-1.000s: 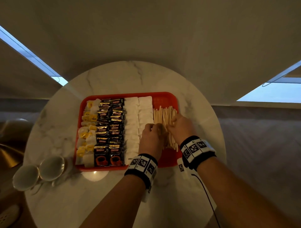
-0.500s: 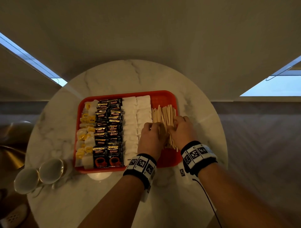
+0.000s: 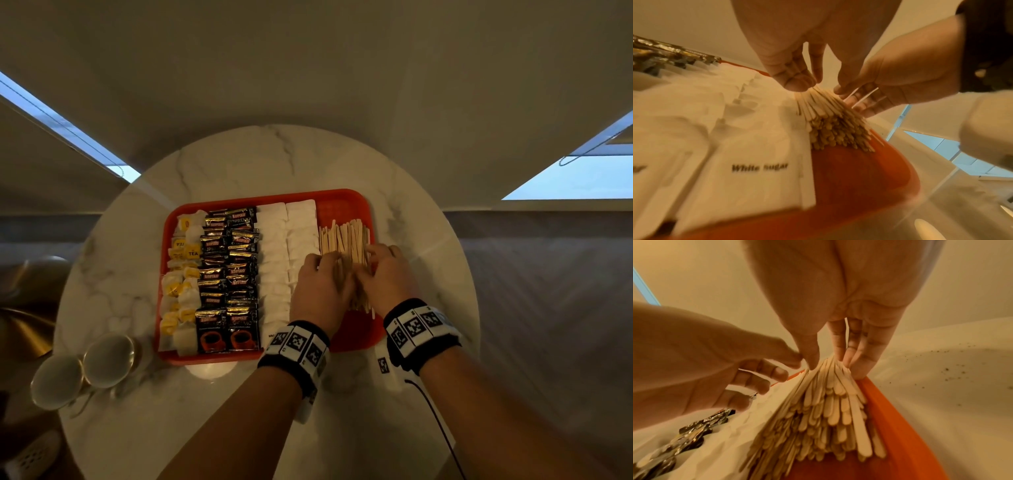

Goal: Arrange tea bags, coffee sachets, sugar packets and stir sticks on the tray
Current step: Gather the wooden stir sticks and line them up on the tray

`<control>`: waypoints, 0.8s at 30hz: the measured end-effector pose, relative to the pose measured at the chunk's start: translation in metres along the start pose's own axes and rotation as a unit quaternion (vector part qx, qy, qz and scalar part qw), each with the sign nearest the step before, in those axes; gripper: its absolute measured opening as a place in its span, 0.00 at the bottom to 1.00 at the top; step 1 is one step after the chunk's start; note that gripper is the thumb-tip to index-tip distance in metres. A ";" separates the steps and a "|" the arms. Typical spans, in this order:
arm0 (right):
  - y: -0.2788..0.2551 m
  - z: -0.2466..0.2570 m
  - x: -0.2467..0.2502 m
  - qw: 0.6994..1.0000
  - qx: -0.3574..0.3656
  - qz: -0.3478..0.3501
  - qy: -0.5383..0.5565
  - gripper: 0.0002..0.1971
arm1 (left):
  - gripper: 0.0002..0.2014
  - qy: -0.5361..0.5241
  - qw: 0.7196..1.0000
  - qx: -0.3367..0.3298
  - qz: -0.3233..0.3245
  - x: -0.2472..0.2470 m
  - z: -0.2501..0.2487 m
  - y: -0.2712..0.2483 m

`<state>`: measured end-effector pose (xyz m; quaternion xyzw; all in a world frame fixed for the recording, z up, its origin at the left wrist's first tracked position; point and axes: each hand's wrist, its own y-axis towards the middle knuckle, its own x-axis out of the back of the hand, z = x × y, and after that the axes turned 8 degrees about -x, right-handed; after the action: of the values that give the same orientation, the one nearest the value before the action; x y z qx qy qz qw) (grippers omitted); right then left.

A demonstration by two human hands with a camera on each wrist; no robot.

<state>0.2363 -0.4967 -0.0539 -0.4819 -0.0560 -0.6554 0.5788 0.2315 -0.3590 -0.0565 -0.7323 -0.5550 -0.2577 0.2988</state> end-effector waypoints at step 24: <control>-0.053 -0.067 -0.027 0.933 0.221 0.079 -0.272 0.14 | 0.17 0.172 0.961 -0.108 0.185 -0.001 -0.018 0.124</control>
<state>0.1515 -0.5025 -0.0829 -0.5045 -0.3163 -0.4230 0.6830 0.3502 -0.3977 -0.0636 -0.7949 -0.3187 -0.3781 0.3516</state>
